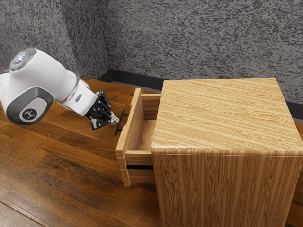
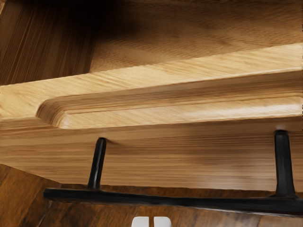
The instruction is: Push the drawer handle with one arm to close the drawer
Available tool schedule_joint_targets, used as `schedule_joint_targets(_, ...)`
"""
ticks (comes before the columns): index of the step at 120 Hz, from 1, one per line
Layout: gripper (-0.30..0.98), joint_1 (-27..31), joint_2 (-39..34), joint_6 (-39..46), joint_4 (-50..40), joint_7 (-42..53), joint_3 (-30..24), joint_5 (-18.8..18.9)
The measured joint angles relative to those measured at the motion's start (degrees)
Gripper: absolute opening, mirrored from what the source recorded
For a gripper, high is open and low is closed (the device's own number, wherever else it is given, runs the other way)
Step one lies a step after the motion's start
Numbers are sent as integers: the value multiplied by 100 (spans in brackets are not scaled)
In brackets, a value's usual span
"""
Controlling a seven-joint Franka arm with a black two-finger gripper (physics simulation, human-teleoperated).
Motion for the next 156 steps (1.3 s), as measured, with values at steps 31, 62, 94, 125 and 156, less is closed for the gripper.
schedule_joint_targets(31,-10,-246,308,421,21,-185,124,2)
schedule_joint_targets(62,-10,-355,563,724,78,-434,119,-7)
schedule_joint_targets(94,-10,-502,975,952,242,-757,118,-8)
schedule_joint_targets(125,-10,-655,1298,1184,396,-1041,118,-6)
schedule_joint_targets(156,-10,-745,1437,1354,479,-1265,118,22)
